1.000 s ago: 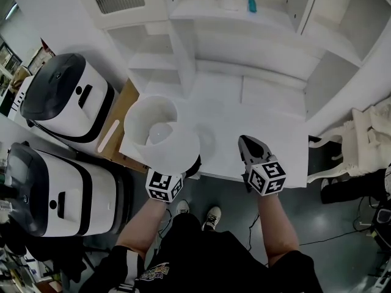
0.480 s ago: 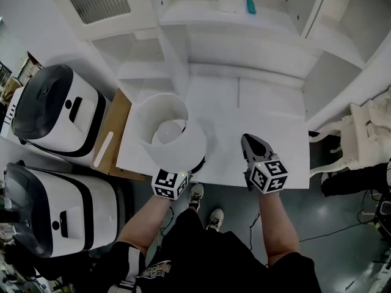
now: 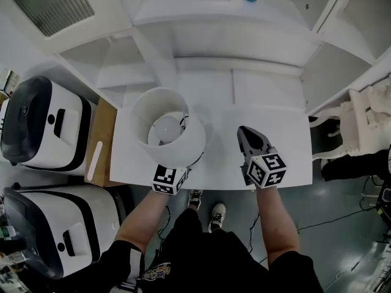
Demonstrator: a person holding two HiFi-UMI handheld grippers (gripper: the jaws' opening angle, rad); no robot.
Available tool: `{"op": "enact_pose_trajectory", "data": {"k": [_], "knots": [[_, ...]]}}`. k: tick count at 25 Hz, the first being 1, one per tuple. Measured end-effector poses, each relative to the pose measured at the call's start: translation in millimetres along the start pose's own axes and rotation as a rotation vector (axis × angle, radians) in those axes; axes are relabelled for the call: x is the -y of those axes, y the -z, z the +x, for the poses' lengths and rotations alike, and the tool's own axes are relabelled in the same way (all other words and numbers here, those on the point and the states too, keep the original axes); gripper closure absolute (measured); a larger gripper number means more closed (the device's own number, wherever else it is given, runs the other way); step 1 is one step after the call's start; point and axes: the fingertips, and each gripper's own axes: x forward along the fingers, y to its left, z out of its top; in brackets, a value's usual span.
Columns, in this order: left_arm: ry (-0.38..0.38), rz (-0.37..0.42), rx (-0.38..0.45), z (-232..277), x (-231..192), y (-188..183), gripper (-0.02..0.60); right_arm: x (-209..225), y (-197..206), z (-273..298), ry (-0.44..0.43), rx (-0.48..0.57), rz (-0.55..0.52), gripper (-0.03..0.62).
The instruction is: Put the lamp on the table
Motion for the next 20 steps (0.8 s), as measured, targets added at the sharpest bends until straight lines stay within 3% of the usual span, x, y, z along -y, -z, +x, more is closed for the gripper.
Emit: {"op": "enact_pose_trajectory", "data": {"k": [10,20], "knots": [[0.037,0.002,0.000,43,-13,14,0.449,23,9,33,0.028,-0.028,-0.007,0.569],[0.029,0.006,0.004,82,-32,20,0.449,42,19,61,0.036,-0.049,0.025,0.569]]}}
